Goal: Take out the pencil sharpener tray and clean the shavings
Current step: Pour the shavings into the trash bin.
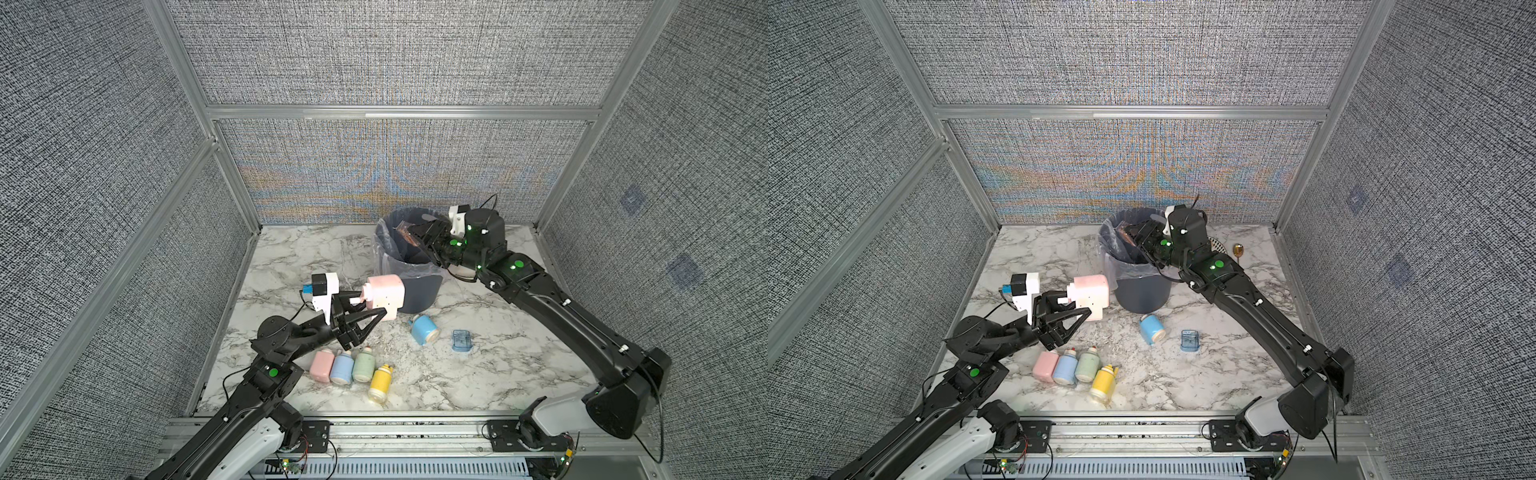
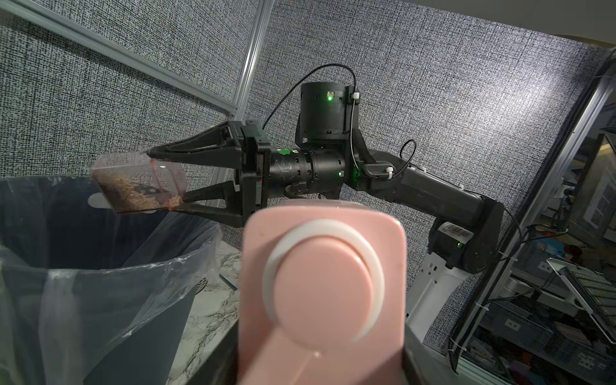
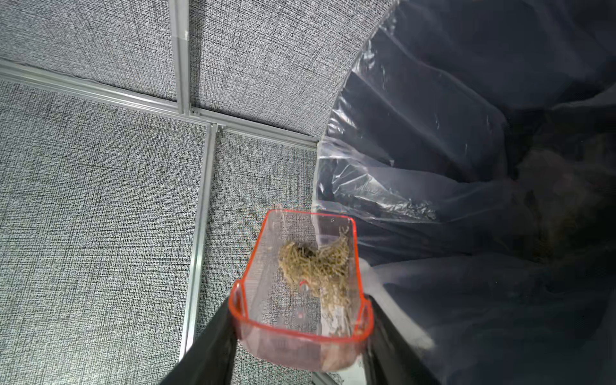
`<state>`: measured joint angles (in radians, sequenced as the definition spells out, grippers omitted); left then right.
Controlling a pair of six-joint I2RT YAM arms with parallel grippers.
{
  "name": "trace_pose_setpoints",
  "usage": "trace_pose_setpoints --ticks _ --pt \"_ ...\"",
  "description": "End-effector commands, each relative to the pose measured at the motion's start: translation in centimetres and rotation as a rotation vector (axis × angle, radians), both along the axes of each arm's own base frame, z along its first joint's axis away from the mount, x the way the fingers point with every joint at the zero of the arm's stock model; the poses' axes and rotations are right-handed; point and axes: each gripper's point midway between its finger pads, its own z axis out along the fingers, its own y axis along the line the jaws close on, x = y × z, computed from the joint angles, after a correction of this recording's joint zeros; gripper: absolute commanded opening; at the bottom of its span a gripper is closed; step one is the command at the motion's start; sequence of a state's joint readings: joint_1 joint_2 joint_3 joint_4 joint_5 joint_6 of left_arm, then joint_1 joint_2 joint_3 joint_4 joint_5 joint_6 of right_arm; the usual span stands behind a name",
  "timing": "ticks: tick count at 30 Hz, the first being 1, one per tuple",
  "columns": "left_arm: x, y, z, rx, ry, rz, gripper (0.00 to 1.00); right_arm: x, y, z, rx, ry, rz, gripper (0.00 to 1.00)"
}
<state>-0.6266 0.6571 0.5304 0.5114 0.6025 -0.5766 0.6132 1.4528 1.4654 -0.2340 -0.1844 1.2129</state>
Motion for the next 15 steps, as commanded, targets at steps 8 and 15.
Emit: trace_pose_setpoints --ticks 8,15 --pt "-1.0 1.0 0.2 -0.044 -0.025 0.009 0.16 -0.5 1.0 -0.3 0.252 0.194 -0.053 0.0" --pt "-1.1 1.1 0.1 -0.044 -0.023 0.005 0.16 -0.7 0.9 -1.3 0.362 0.358 -0.119 0.0"
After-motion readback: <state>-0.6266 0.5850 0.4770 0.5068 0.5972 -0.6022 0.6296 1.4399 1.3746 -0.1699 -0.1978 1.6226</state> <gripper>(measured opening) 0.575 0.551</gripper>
